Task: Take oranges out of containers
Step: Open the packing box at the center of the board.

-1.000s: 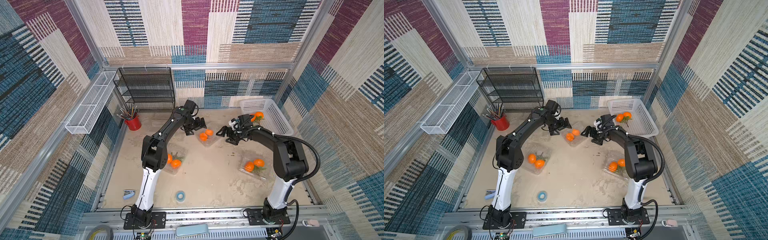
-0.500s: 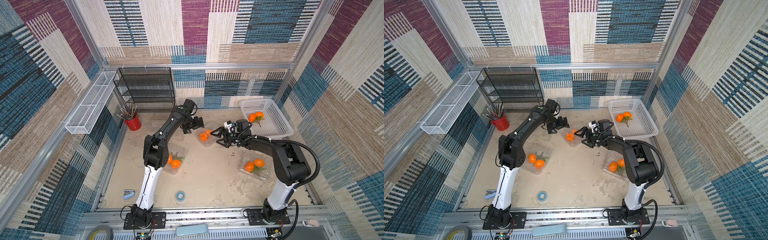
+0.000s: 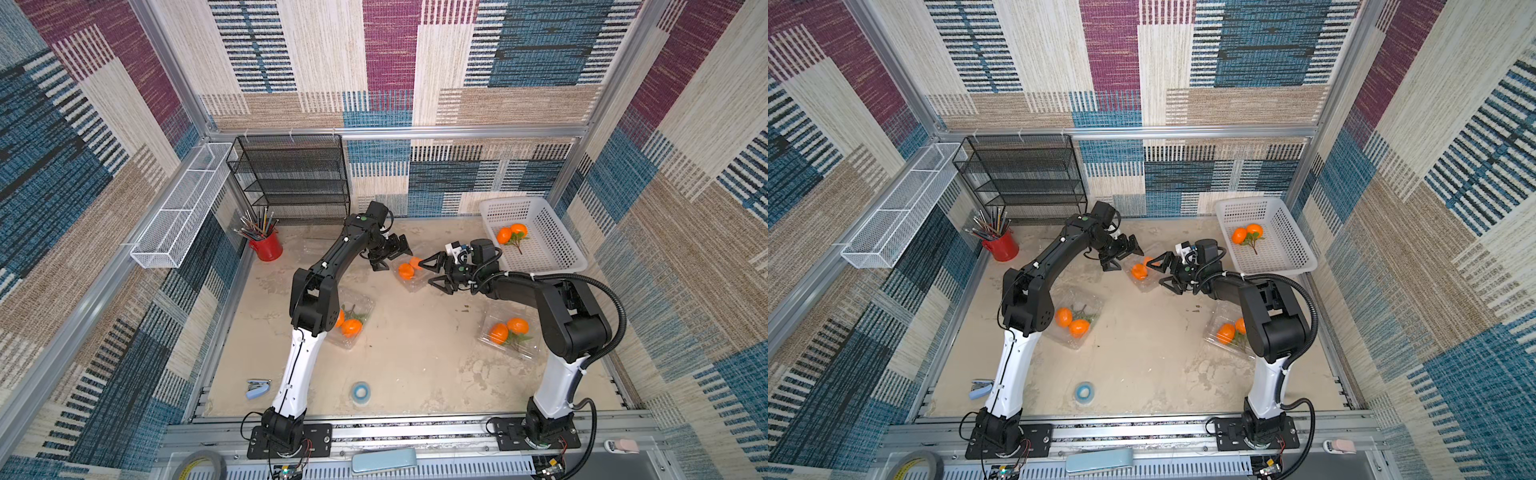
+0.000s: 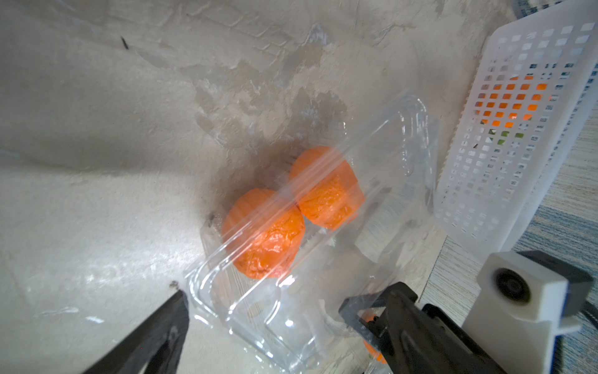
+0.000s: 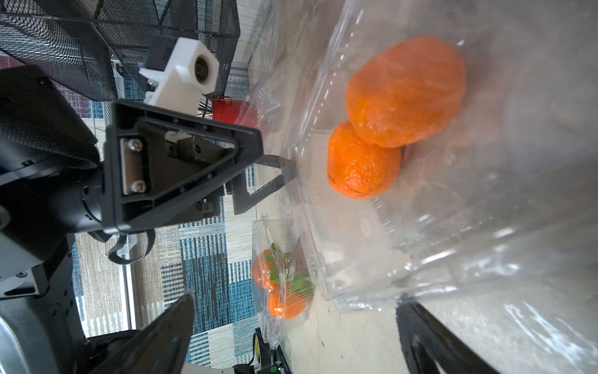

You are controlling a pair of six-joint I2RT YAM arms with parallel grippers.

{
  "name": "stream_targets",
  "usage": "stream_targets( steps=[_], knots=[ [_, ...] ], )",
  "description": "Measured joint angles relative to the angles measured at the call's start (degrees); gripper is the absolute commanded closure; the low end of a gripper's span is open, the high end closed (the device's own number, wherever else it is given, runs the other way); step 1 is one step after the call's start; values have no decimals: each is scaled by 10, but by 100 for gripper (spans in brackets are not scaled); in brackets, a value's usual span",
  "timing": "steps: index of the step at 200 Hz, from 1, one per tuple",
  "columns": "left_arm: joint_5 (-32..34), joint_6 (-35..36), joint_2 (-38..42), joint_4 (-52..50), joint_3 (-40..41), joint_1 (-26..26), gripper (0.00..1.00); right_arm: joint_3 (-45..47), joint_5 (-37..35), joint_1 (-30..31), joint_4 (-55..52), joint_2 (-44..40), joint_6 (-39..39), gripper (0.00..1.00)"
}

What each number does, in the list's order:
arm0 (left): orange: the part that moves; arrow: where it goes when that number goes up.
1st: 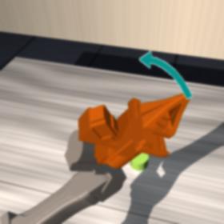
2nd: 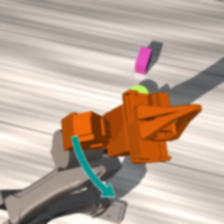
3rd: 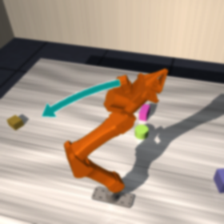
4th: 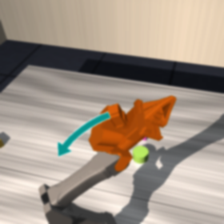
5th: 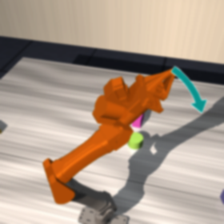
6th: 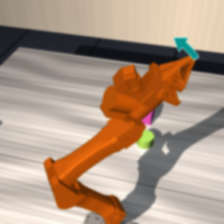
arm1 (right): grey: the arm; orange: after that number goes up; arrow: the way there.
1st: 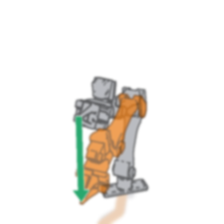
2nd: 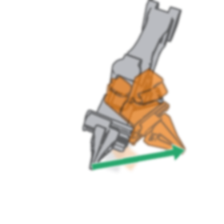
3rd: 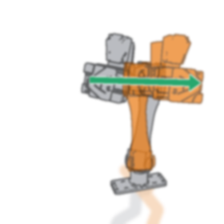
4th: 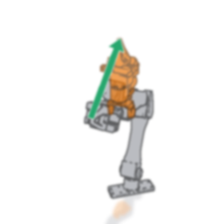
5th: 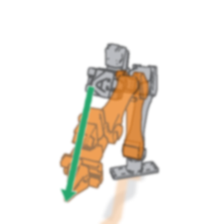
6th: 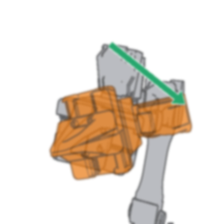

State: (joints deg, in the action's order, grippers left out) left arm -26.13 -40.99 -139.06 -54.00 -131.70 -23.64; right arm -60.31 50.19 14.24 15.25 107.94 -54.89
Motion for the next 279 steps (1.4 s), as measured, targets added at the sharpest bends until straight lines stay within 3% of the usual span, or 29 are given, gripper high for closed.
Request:
stream_targets(
  steps=[131, 155, 193, 234, 279],
  knots=[
    [-48, -39, 22, 37, 70, 0, 4, -2, 17, 0, 123, 38, -87, 2],
    [-33, -40, 51, 36, 73, 12, 4, -10, 17, 0, 128, 46, -95, 2],
    [54, -36, 85, 11, 61, 25, 3, -29, 18, -1, 127, 56, -95, 3],
    [76, -30, 25, 28, -22, 30, 3, -52, 19, -2, 103, 61, -80, 3],
    [46, -32, -56, 85, -99, 34, 3, -57, 23, -6, 80, 65, -61, 3]
  ],
)
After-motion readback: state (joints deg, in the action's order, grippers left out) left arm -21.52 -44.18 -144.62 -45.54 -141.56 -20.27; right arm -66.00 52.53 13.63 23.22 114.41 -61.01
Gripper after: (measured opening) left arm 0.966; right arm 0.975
